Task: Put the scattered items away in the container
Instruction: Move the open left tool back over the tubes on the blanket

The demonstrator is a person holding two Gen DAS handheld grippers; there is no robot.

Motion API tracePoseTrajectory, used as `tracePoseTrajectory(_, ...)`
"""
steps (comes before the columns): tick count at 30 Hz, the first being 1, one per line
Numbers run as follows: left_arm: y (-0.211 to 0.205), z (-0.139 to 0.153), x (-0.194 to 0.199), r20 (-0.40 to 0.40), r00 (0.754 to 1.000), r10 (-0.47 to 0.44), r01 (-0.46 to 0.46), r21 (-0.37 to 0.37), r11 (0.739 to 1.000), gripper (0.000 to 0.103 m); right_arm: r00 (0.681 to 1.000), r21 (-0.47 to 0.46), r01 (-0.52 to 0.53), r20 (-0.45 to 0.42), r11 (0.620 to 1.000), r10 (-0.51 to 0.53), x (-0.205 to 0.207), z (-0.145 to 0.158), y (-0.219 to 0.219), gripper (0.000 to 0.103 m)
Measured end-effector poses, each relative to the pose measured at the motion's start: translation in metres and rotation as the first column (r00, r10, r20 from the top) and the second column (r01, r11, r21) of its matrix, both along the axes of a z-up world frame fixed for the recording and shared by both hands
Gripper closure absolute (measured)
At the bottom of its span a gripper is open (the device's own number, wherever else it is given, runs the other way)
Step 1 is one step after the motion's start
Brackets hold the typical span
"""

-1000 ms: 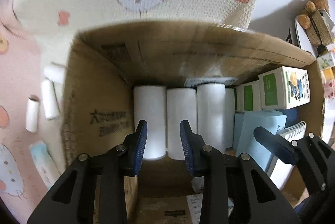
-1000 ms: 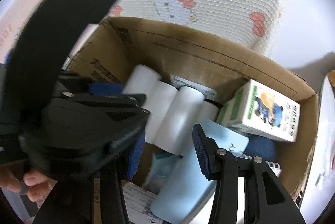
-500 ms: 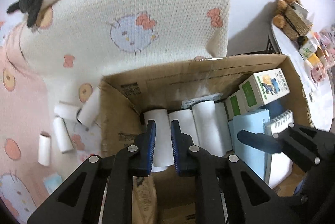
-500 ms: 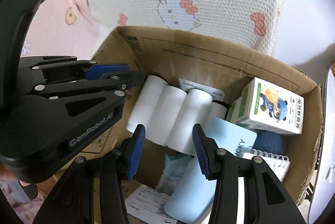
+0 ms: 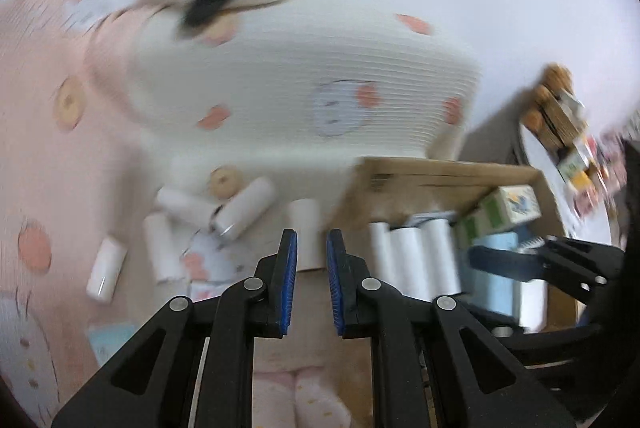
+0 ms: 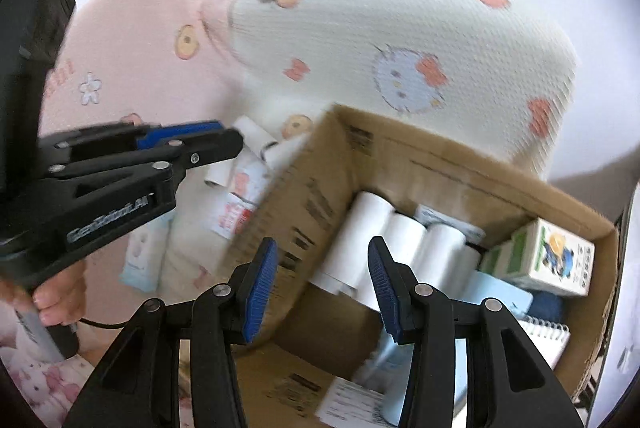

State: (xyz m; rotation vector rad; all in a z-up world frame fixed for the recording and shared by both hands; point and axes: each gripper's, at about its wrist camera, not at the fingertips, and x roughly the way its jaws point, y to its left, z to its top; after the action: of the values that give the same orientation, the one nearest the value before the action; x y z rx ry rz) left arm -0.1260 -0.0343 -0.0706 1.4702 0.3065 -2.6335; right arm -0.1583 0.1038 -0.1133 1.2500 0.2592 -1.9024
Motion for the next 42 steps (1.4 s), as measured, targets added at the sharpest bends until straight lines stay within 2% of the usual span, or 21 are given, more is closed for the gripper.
tracePoseTrajectory(3,-0.034,-0.001,0.008,-0.004,0.998,0.055,-0.055,0.064,0.996,0.086,1.000,-0.023,-0.029,-0.012,0.999,0.028,0.010,0.012,-0.016,0.059)
tracePoseTrajectory(12,-0.112,0.031,0.053,-0.125,0.971,0.206,-0.194,0.106,0.975,0.086,0.990,-0.027,-0.122,-0.076,0.992,0.120,0.043,0.046,-0.066,0.059)
tracePoseTrajectory(18,-0.154,0.034,0.078,-0.144,0.940,0.309,-0.297,0.098,0.950,0.086,0.976,-0.040,-0.178,-0.134,0.983,0.172,0.060,0.063,-0.101,0.058)
tracePoseTrajectory(20,-0.166,0.032,0.085,-0.143,0.935,0.325,-0.312,0.108,0.944,0.086,0.970,-0.045,-0.197,-0.156,0.979,0.188,0.068,0.068,-0.115,0.056)
tracePoseTrajectory(22,-0.174,0.031,0.092,-0.148,0.929,0.340,-0.326,0.108,0.939,0.086,0.962,-0.048,-0.220,-0.177,0.974,0.208,0.075,0.070,-0.126,0.050)
tracePoseTrajectory(26,-0.187,0.030,0.104,-0.159,0.918,0.363,-0.356,0.074,0.932,0.086,0.943,-0.034,-0.264,-0.219,0.964,0.251,0.092,0.070,-0.151,0.050)
tracePoseTrajectory(29,-0.196,0.023,0.110,-0.149,0.915,0.376,-0.369,0.069,0.927,0.086,0.940,-0.048,-0.282,-0.212,0.958,0.266,0.098,0.068,-0.166,0.050)
tracePoseTrajectory(32,-0.208,0.013,0.114,-0.124,0.912,0.390,-0.382,0.089,0.920,0.086,0.950,-0.110,-0.263,-0.201,0.958,0.238,0.102,0.062,-0.177,0.050)
tracePoseTrajectory(35,-0.220,0.008,0.120,-0.117,0.902,0.417,-0.407,0.096,0.908,0.086,0.973,-0.254,-0.211,-0.144,0.944,0.179,0.100,0.049,-0.183,0.050)
tracePoseTrajectory(38,-0.229,0.003,0.125,-0.116,0.898,0.424,-0.415,0.095,0.905,0.086,0.989,-0.292,-0.141,-0.080,0.946,0.122,0.095,0.031,-0.190,0.050)
tracePoseTrajectory(42,-0.242,-0.012,0.125,-0.087,0.898,0.431,-0.418,0.130,0.899,0.086,0.991,-0.341,-0.107,-0.111,0.934,0.073,0.093,0.023,-0.192,0.046)
